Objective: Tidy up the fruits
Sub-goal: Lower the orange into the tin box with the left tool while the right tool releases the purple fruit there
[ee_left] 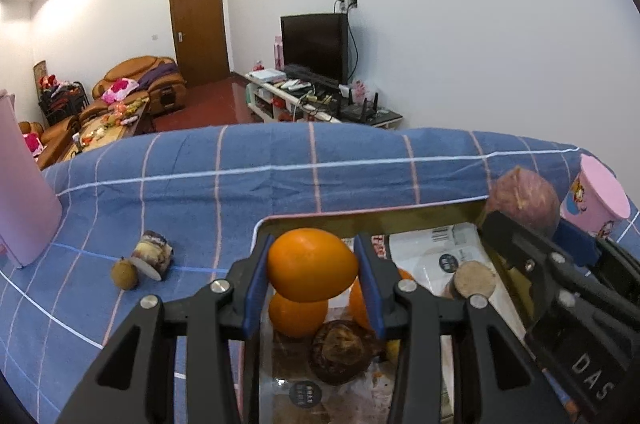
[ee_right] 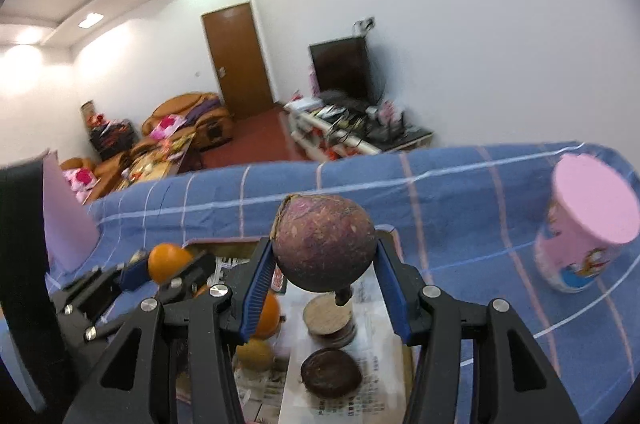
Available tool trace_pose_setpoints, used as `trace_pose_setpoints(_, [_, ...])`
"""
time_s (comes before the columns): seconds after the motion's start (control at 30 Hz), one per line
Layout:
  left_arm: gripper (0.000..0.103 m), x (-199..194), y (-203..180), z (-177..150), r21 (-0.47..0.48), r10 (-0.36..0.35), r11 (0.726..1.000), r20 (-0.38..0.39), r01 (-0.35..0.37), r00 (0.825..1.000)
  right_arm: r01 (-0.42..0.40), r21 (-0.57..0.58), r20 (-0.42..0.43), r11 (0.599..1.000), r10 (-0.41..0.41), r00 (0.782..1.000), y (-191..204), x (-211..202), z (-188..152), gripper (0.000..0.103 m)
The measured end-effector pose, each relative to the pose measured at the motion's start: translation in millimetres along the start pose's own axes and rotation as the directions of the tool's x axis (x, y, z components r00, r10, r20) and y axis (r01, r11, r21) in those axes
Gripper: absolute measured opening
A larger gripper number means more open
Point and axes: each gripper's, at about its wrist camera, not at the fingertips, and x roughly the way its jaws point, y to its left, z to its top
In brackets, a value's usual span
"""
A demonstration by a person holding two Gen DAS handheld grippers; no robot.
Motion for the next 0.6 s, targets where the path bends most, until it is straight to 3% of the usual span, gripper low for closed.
trace_pose_setpoints(0.6, [0.043, 17, -8, -8, 0.029, 0.044, 0.999, -0.049, -0.043, 0.998, -0.048, -0.031, -0.099, 0.998, 0.045, 0.994, 9, 30, 2, 0.053])
